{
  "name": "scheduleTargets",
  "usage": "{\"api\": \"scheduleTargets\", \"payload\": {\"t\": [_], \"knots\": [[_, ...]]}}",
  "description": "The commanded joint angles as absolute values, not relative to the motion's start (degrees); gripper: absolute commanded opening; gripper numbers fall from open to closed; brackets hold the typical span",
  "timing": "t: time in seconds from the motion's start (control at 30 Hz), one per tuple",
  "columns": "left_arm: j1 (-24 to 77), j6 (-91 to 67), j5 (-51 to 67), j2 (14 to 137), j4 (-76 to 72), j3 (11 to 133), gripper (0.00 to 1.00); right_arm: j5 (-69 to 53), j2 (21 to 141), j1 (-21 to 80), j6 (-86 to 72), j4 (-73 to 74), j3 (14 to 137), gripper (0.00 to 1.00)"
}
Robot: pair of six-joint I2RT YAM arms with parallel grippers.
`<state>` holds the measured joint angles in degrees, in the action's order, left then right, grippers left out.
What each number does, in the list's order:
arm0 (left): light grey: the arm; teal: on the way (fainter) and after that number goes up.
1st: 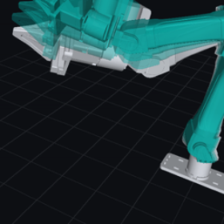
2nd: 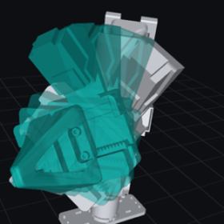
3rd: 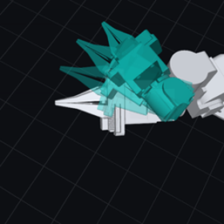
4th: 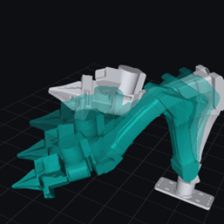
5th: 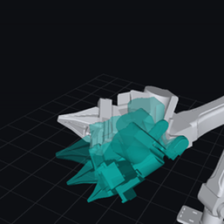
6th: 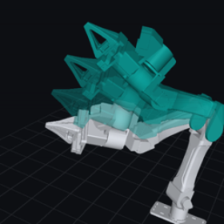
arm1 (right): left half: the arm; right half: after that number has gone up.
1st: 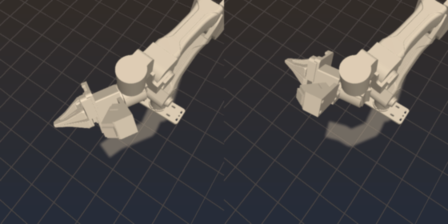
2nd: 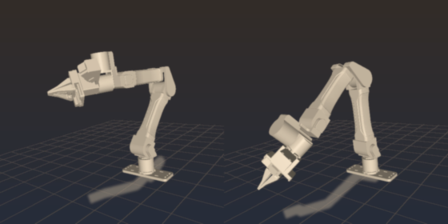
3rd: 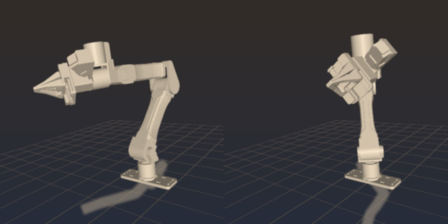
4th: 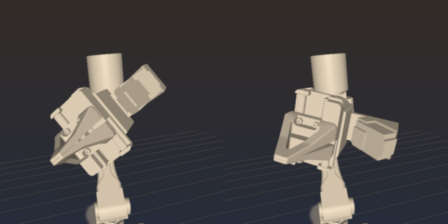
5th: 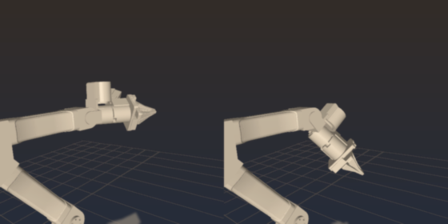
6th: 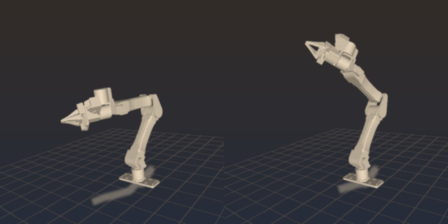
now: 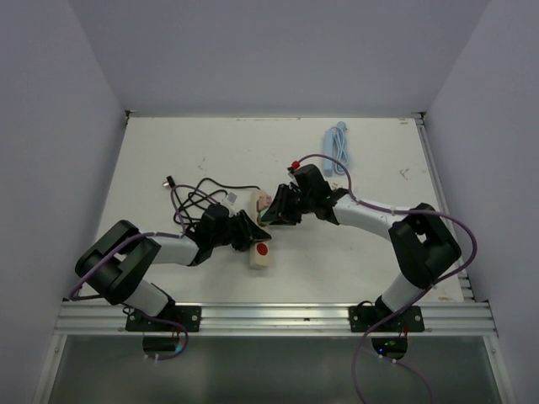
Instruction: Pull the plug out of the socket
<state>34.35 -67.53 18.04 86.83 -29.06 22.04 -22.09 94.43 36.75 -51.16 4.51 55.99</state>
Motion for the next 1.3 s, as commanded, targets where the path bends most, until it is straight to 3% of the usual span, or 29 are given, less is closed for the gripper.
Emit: {"api": "scheduleTargets", "payload": {"t": [0.0, 0.5, 0.87, 0.9, 1.27], "knots": [[31.46, -70.31, 5.27, 91.05, -4.83, 17.49, 0.00, -21.18, 87.45, 31.55, -50.80, 0.35, 57.22, 0.00], [31.55, -69.79, 4.48, 90.71, -3.33, 18.46, 0.00, -21.27, 87.10, 30.51, -50.19, -0.18, 56.78, 0.00], [31.55, -65.92, 7.12, 89.30, -7.82, 18.63, 0.00, -20.83, 77.35, 18.73, -46.85, 1.23, 39.92, 0.00], [31.64, -65.40, 7.90, 89.12, -8.95, 18.72, 0.00, -23.27, 74.82, 14.11, -46.58, 0.36, 34.77, 0.00], [31.64, -63.72, 10.19, 89.03, -12.13, 18.55, 0.00, -25.75, 76.46, 6.59, -48.08, -11.33, 27.33, 0.00]]}}
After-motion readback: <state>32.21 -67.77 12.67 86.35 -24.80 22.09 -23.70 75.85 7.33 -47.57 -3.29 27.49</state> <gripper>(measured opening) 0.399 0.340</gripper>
